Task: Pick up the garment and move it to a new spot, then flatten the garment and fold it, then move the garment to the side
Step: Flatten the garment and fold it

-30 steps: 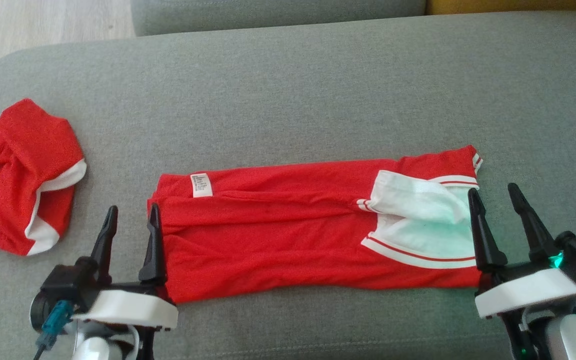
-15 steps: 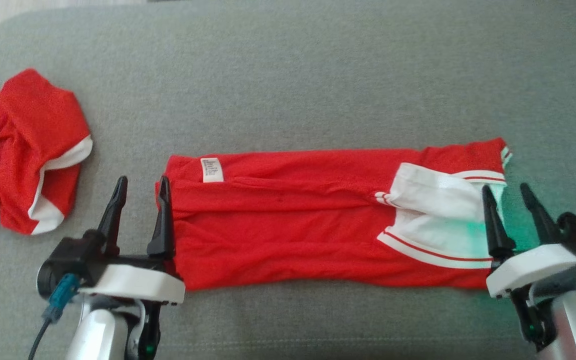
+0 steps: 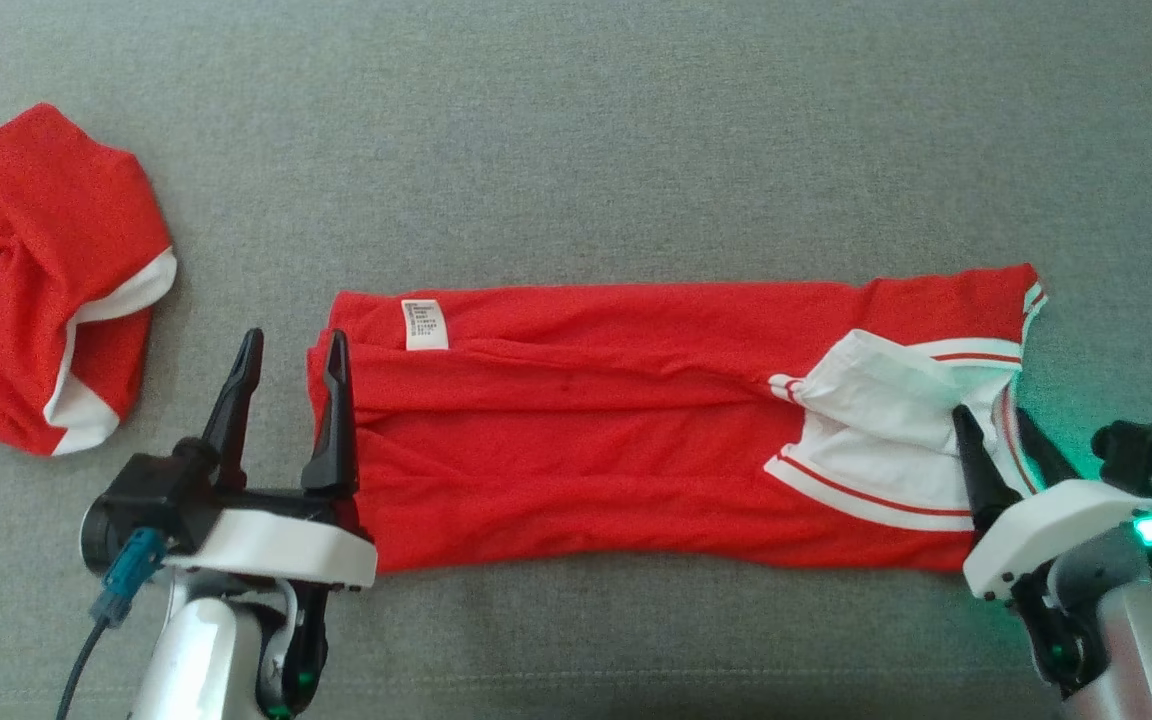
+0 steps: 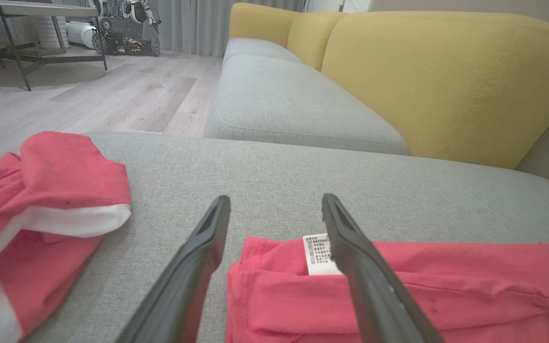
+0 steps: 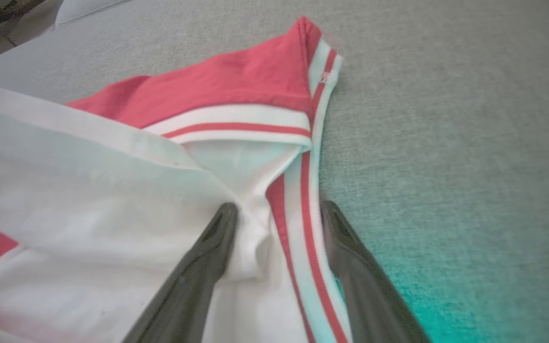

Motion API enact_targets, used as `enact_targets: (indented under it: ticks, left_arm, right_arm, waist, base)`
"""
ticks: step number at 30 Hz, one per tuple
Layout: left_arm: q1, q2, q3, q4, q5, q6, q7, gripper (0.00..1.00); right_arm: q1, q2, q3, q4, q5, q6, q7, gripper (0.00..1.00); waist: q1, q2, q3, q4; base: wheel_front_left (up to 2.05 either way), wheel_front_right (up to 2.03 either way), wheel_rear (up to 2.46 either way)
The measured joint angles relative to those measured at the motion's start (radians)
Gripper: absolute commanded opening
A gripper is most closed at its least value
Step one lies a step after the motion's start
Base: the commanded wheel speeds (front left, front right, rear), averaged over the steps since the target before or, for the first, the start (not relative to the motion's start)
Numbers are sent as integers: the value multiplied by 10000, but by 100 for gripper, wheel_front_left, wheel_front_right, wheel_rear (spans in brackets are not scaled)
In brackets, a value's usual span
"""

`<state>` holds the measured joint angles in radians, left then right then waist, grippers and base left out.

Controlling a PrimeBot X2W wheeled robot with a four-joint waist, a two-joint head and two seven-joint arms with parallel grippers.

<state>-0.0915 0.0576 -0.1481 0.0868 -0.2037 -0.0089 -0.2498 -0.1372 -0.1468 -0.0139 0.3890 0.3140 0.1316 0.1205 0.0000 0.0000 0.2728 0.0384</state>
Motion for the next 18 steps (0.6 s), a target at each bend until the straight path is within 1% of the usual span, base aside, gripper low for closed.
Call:
enact_targets:
  ticks: [4,10,13,18]
  left_arm:
    - [-8,-27,42,15,31,-4,0,100]
    - [-1,-61,213,19,88,-13,0,100]
    - [-1,-67,268,21,88,-15,0,100]
    - [0,-86,288,21,88,-86,0,100]
  right_arm:
    - [0,61,155,-163,192,0,159,0]
    - [60,21,-17,-355,186,0,201,0]
    - [101,-215,-351,-447,140,0,205,0]
    - [343,-757,-1258,-704,-59,0,205,0]
  waist:
    - [0,0,-16,-34]
    - [0,0,-132,-114]
    - [0,0,-174,-166]
    - [0,0,-224,-271]
  base:
    - [0,0,0]
    - [0,0,0]
    - [0,0,0]
    - [0,0,0]
